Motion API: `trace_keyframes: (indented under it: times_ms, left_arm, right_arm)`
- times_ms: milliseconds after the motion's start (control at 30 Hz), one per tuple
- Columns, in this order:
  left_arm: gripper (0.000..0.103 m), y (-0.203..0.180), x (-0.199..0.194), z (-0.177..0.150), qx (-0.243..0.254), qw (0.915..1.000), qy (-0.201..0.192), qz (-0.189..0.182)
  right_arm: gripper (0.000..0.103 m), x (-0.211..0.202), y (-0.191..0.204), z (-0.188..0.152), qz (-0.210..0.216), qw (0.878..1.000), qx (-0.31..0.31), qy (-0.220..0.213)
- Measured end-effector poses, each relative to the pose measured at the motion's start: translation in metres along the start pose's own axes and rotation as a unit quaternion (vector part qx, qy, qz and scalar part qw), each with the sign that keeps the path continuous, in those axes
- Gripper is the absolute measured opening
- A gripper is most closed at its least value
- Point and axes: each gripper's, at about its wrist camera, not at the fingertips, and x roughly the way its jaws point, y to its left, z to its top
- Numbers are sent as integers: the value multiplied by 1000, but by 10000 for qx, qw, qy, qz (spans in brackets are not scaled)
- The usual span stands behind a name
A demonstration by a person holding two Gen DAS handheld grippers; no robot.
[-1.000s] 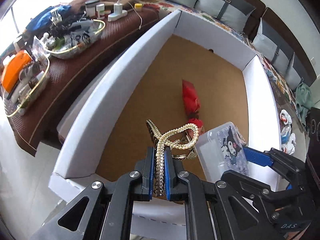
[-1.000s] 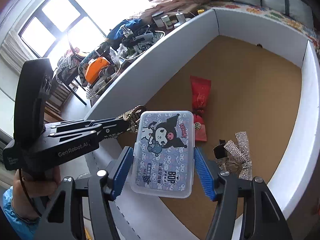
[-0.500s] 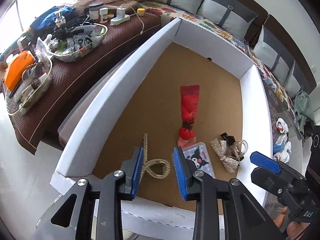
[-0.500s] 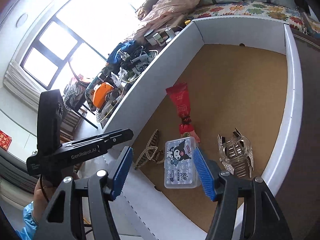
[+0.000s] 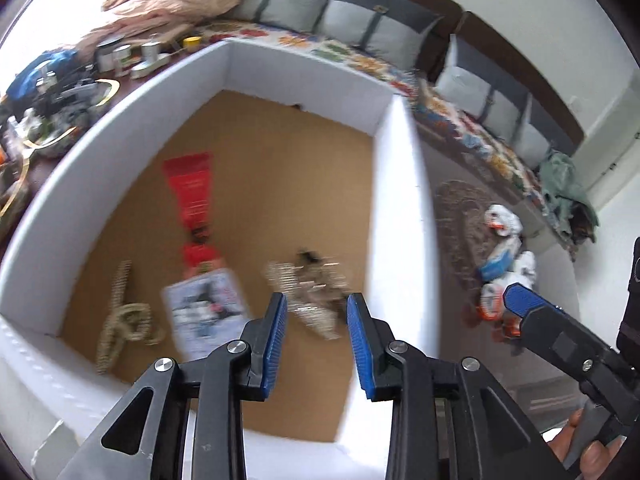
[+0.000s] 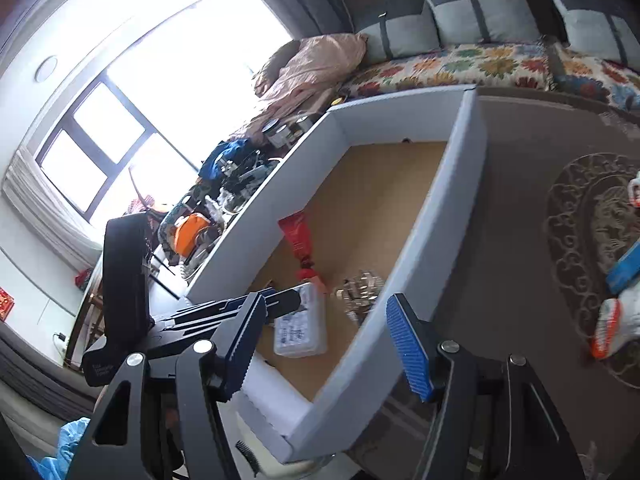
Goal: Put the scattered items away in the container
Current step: 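Withdraw both open tools from the box back toward the glove pile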
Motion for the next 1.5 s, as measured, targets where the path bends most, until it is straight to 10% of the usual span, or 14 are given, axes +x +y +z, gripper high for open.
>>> trace_keyframes:
  times_ms: [167,333,567,800,933,1033,1233,1500]
  left_arm:
    - [31,-72,21,-1,805,9963,-233,-180]
    - [31,-104,31,-9,1600,9857,-242,463]
    - [34,-69,35,-16,1008,9927,397,525]
    - [35,-70,10,-21,951,9933,-54,648]
    - [75,-107,-28,-31,1571,9796,-775,981]
    - [100,-140,-47,-39,1865,9736,-1082,744]
    - [101,-187,-25,-65,1599,9858,-498,-153]
    - [101,-229,9,-109,1788,9837,-140,141]
  right_arm:
    - [64,-56,-42,-14,-325,9982,364,-344]
    - [64,-90,-65,-33,-498,9962,566,-440]
    - [64,-104,-71,-55,-514,9957,620,-451]
    - [64,-148,-58,-74,-1033,9869,55,-1236]
    - [64,-210,-37,-101,-1610,9544,-904,-2345]
    - [64,-207,-67,-120,-1612,9679,-669,-1807]
    - [64,-207,-126,-153,-1580,9767,535,-1352]
    - [64,-213,-154,-157,-2242,9670,658,-1016]
